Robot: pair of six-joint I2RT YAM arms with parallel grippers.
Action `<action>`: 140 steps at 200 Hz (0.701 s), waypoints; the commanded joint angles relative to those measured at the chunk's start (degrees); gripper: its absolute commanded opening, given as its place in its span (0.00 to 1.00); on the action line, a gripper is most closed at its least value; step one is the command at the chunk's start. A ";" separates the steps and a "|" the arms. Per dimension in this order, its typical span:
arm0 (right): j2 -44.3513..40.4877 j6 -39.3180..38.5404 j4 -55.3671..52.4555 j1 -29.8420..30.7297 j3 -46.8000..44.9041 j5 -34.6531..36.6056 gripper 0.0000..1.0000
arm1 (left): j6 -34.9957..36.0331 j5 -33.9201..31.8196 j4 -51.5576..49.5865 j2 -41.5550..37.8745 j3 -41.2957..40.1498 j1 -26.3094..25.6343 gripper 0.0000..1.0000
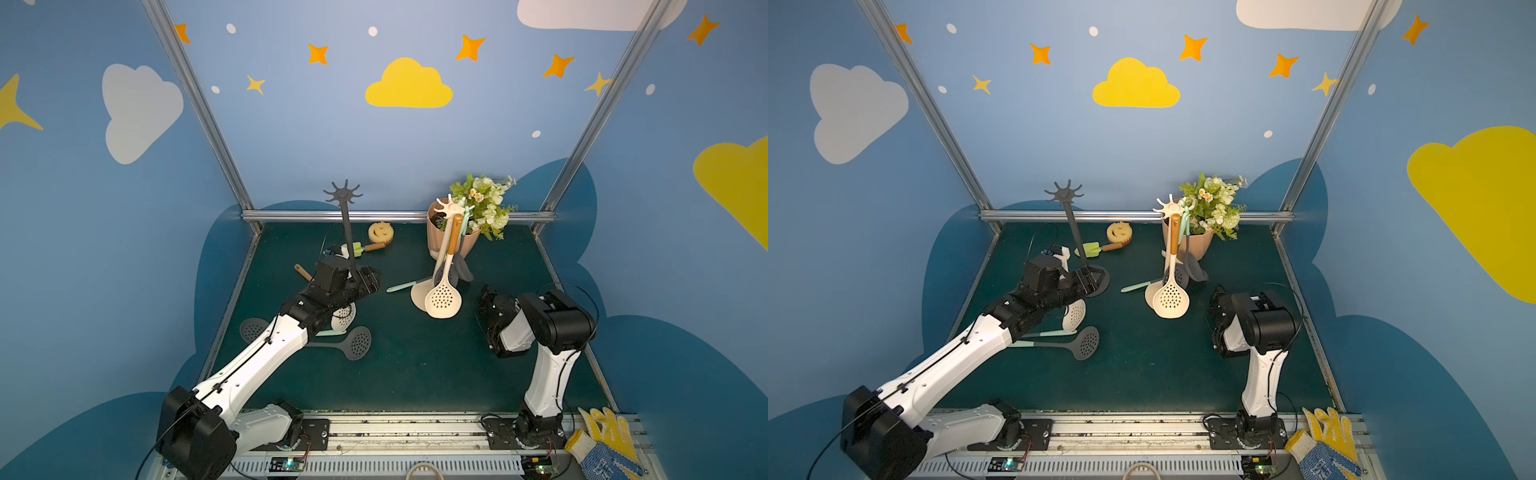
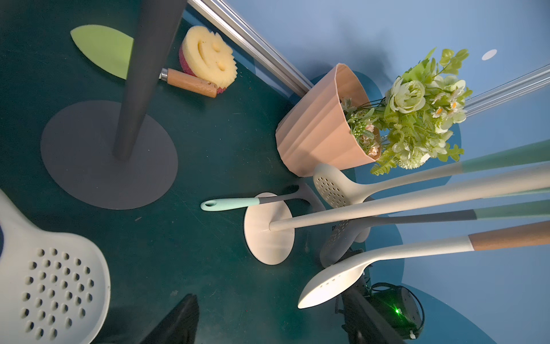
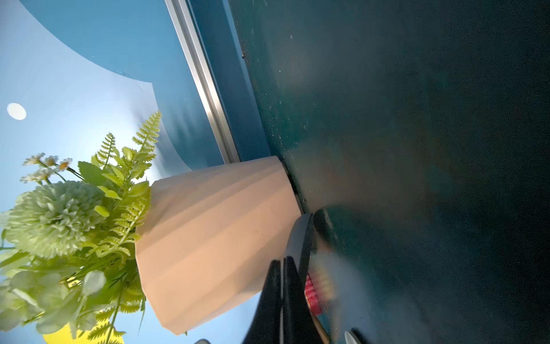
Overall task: Hang the skimmer on the kitchen utensil rack
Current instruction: Pick up the skimmer from the center of the board.
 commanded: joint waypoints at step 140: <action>0.35 -4.93 -3.12 2.14 -2.34 -16.93 0.65 | 1.06 1.82 1.17 -0.73 -0.82 0.38 0.78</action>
